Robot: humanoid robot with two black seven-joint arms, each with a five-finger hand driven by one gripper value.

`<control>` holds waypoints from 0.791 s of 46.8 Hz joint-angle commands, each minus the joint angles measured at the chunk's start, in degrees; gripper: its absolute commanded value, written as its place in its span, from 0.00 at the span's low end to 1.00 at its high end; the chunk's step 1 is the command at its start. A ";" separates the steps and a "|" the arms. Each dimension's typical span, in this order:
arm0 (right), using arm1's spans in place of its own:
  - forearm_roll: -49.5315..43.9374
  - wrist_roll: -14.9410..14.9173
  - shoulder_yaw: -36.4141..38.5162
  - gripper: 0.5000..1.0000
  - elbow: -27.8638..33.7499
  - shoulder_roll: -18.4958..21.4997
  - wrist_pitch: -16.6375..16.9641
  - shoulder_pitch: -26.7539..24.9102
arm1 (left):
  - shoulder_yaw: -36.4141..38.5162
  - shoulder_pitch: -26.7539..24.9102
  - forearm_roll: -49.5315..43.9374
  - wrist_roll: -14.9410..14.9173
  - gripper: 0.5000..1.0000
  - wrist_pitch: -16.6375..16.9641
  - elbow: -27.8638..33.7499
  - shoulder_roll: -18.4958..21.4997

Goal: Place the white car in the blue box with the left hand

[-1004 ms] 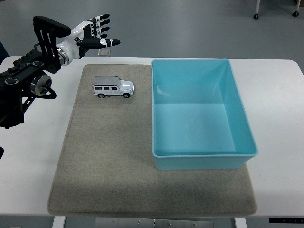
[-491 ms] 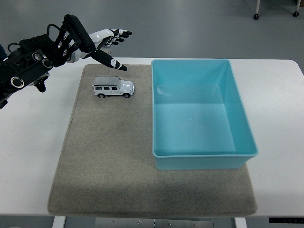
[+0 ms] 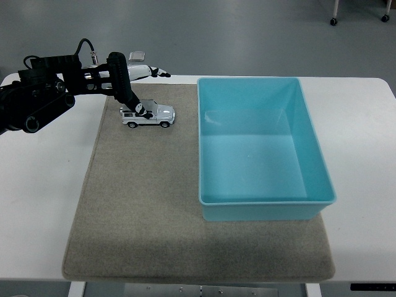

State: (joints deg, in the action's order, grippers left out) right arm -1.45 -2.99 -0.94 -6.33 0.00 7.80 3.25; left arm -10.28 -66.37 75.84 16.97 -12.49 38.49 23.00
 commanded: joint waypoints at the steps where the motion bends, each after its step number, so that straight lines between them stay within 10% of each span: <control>1: 0.04 0.00 0.06 0.87 0.00 0.00 0.02 0.00 | 0.00 0.10 1.76 0.00 0.99 0.01 0.01 -0.06; 21: 0.04 0.00 0.06 0.87 0.00 0.00 0.02 0.00 | 4.39 0.02 1.85 -0.27 0.94 0.36 -0.26 -0.50; 37: 0.04 0.00 -0.03 0.87 0.00 0.00 -0.07 0.00 | 4.57 0.10 1.94 -0.44 0.55 0.45 -0.61 -0.50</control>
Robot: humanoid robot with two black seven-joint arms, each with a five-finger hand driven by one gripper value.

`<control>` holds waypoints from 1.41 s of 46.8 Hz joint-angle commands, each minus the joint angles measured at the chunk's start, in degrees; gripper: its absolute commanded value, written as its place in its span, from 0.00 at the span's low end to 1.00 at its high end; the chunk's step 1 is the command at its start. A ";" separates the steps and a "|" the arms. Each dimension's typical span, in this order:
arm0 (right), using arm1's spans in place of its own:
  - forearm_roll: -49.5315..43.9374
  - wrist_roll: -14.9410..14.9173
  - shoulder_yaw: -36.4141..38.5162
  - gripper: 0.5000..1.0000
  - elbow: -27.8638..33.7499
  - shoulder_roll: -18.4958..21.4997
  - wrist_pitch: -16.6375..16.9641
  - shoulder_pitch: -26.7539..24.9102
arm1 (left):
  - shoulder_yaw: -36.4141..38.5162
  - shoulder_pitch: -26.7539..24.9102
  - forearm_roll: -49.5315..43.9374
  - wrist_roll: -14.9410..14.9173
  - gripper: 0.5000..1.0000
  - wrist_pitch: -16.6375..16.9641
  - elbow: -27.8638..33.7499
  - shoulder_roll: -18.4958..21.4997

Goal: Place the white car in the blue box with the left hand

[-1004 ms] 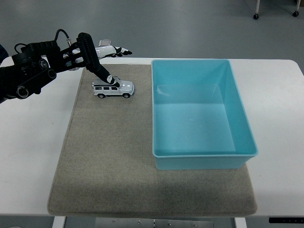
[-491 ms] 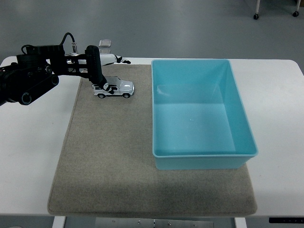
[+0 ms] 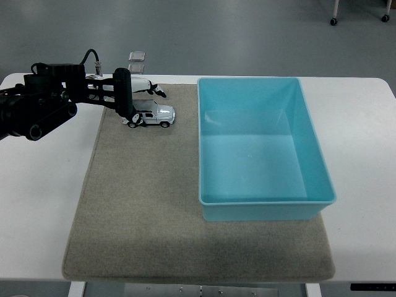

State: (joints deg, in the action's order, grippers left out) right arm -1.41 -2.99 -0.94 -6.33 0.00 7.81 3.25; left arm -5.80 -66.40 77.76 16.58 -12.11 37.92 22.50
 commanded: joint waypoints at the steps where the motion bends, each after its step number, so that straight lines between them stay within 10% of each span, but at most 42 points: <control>1: -0.09 0.00 -0.03 0.87 0.00 0.00 0.01 0.00 | 0.26 0.04 0.02 -0.15 0.51 0.07 -0.04 0.00; 10: -0.09 0.00 0.06 0.87 0.00 0.00 0.01 0.00 | 0.35 -0.05 0.02 -1.11 0.00 0.42 -0.04 0.00; 66: 0.00 0.00 -0.03 0.87 0.00 0.00 0.01 0.00 | -1.67 -8.84 -1.38 -1.03 0.00 -0.02 1.80 0.79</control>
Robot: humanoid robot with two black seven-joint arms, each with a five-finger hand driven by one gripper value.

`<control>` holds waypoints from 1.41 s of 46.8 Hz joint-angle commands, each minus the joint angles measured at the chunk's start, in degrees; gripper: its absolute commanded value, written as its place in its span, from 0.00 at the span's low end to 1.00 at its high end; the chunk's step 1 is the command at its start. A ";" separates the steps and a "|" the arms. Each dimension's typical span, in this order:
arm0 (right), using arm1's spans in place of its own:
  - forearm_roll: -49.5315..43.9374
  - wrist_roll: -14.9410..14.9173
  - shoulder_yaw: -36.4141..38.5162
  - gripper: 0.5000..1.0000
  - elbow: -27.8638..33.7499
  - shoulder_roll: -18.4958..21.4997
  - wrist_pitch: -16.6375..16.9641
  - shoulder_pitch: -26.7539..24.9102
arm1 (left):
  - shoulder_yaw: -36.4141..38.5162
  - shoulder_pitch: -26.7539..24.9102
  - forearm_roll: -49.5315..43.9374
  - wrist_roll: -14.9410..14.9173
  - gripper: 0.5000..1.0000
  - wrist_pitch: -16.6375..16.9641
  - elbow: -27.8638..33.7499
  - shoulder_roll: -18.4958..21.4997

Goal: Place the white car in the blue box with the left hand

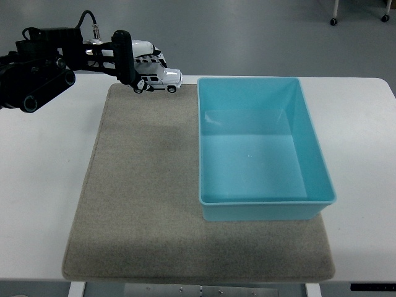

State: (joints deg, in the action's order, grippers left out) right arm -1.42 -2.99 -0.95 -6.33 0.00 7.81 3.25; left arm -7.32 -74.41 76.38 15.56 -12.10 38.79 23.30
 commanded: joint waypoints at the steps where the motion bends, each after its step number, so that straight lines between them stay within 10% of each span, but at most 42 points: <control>1: -0.07 0.00 0.07 0.87 0.00 0.00 0.01 0.00 | -0.15 -0.91 0.00 0.00 0.00 -0.03 1.28 -0.01; 66: 0.01 0.00 -0.01 0.87 0.00 0.00 0.01 0.00 | -1.73 -0.83 0.00 -0.09 0.00 -0.47 11.31 -10.20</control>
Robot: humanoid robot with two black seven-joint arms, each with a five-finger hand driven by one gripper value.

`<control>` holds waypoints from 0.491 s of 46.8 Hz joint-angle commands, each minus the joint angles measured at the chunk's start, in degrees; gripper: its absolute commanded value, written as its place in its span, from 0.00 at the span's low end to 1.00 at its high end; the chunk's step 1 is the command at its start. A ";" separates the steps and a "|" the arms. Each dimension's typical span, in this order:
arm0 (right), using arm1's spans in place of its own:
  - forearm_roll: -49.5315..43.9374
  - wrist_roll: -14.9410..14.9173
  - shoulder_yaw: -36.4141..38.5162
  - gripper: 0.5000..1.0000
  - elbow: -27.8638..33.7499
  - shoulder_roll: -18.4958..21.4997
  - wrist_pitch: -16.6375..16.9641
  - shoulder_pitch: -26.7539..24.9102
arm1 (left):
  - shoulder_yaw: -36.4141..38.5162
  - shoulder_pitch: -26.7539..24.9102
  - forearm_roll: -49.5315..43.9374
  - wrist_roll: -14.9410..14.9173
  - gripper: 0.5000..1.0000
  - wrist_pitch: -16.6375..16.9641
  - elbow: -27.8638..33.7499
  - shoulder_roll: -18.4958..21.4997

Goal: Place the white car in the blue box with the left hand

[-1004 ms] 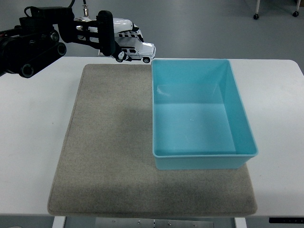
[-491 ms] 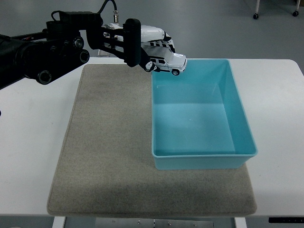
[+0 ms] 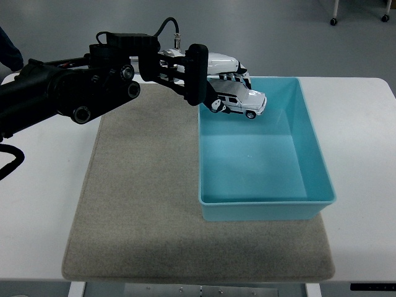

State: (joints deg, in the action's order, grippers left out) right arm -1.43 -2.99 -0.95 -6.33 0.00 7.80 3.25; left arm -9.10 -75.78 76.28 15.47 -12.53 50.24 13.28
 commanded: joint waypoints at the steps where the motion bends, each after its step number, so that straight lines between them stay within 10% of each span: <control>1: 0.02 0.00 -0.02 0.87 0.00 0.00 -0.07 0.00 | 0.05 0.72 0.09 0.00 0.00 -0.04 -0.14 -0.36; 21: 0.02 0.00 -0.02 0.87 0.00 0.00 0.02 0.00 | 0.22 3.01 0.36 0.00 0.00 0.49 -0.49 -1.59; 23: 0.02 0.00 -0.02 0.87 0.00 0.00 0.02 0.00 | 0.22 3.36 0.18 0.00 0.14 0.66 -0.40 -1.59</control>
State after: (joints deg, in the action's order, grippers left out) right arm -1.43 -2.99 -0.95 -6.33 0.00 7.80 3.25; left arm -8.89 -72.81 76.64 15.46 -12.14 49.72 11.69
